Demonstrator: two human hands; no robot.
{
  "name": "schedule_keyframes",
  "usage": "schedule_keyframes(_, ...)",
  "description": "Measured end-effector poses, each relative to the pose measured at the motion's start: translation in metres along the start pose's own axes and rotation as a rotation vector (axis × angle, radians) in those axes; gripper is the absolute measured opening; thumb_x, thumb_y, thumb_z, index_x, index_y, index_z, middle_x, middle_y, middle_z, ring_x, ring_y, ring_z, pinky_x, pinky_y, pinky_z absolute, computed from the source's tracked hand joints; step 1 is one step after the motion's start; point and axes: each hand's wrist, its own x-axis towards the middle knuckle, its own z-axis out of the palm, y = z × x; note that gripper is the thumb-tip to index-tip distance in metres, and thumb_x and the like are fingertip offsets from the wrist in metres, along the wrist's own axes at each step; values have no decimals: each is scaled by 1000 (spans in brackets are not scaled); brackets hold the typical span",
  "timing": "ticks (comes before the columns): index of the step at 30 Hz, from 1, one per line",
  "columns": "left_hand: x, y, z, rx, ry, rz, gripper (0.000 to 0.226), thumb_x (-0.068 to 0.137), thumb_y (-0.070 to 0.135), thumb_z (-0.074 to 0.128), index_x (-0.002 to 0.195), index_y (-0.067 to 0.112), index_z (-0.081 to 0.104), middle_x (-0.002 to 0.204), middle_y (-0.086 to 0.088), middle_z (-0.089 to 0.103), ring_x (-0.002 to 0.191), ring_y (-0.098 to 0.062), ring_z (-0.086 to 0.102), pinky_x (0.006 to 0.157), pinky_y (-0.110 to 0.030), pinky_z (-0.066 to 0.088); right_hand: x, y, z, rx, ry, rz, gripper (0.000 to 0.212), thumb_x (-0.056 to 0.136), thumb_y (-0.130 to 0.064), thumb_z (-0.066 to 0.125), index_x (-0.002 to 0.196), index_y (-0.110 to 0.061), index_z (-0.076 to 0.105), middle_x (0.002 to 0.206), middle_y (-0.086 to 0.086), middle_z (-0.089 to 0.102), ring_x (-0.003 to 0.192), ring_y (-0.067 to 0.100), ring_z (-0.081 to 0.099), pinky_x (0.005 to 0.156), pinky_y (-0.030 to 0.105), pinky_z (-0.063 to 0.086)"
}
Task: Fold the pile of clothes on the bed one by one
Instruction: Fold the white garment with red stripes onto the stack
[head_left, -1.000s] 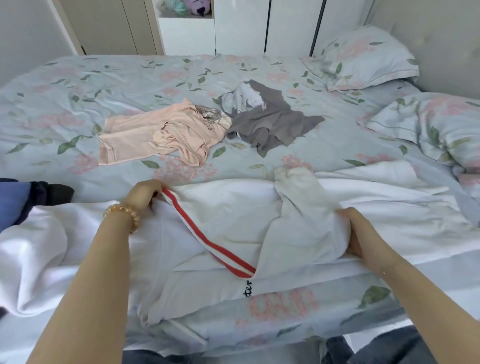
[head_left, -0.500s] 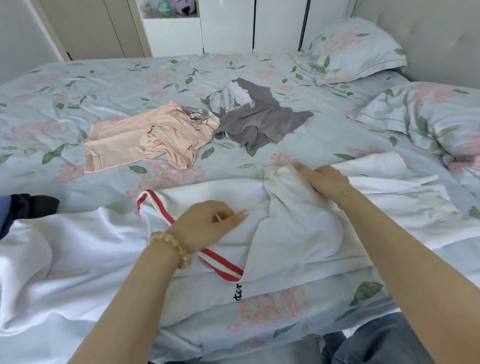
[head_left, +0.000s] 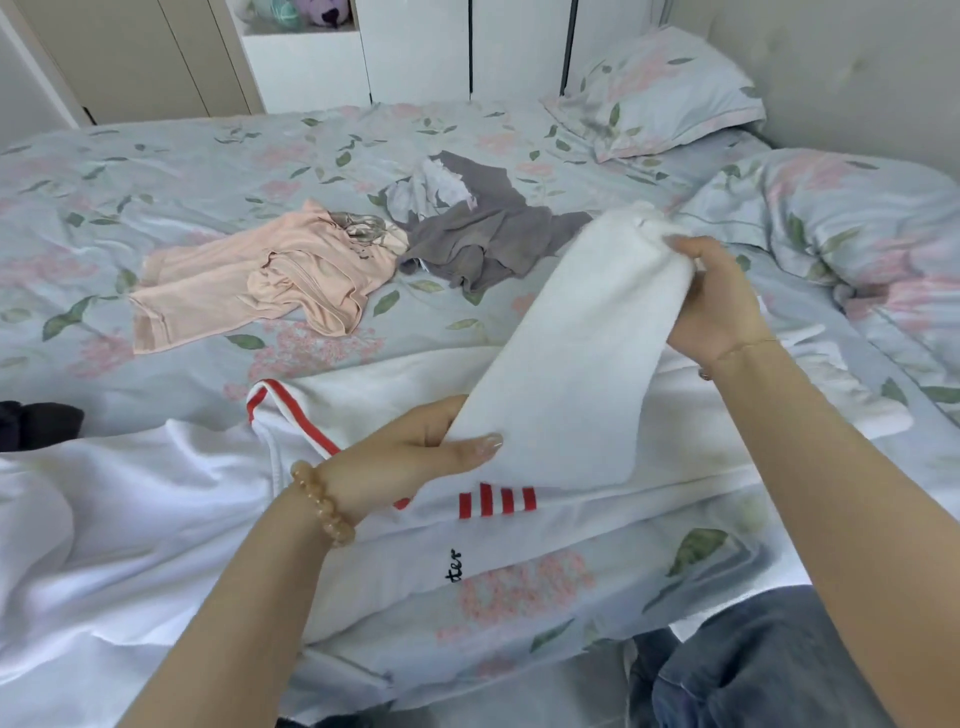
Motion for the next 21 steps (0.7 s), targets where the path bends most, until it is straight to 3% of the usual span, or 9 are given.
schedule_keyframes(3,-4,6,-4,-78,-46,-92,35,95,22,55,129,15,56,127,0,64,119,-13,59,98,-27,48,-19,-24,-15,100,-1,-67,25,95,-12,49,110,-10,68,118,6,69,116,22,62,97,37,51)
schedule_keyframes(6,4,4,-9,12,16,-139,38,89,28,63,123,10,60,121,-4,67,113,-16,63,94,-29,51,-24,-32,-26,79,-3,-121,28,95,-6,45,105,-10,71,112,4,71,114,20,63,94,35,52)
schedule_keyframes(9,15,7,-16,157,151,-163,36,82,34,69,100,3,66,89,-2,72,81,-14,67,71,-21,52,-17,-35,-42,52,41,-145,32,93,-5,47,120,-10,63,129,6,63,121,21,59,100,37,49)
schedule_keyframes(11,23,8,-23,209,261,-131,29,82,31,68,86,3,65,66,-2,63,58,-13,55,52,-19,42,-7,-40,-57,50,97,-178,31,93,-5,48,121,-9,62,131,7,61,123,21,58,102,37,47)
schedule_keyframes(13,33,2,-35,248,375,-58,28,82,31,70,79,5,64,54,1,50,51,-12,40,47,-20,29,6,-45,-74,73,151,-204,25,94,-5,50,113,-8,65,121,6,67,117,20,61,99,33,50)
schedule_keyframes(16,55,-23,-53,476,517,-73,21,82,37,72,81,17,63,56,12,50,53,-8,42,52,-20,31,26,-40,-113,-114,383,-182,18,82,-5,65,101,-7,66,99,5,72,97,21,68,73,29,57)
schedule_keyframes(18,65,-44,-58,713,513,-159,16,85,38,69,91,25,63,79,12,60,73,-11,56,66,-23,41,39,-25,-148,-344,584,-87,61,67,-9,75,125,-3,57,106,14,65,99,28,63,65,34,57)
schedule_keyframes(19,68,-54,-58,809,490,-205,16,87,39,66,97,27,62,89,11,62,84,-13,59,75,-26,44,41,-18,-158,-444,663,-39,78,68,-9,75,139,-5,42,113,17,59,100,28,60,69,38,57)
schedule_keyframes(21,70,-68,-56,999,456,-287,25,91,43,57,112,30,60,107,9,59,103,-17,57,93,-35,42,45,-6,-164,-672,794,-66,87,79,-8,69,150,-9,20,136,20,45,110,28,51,91,43,49)
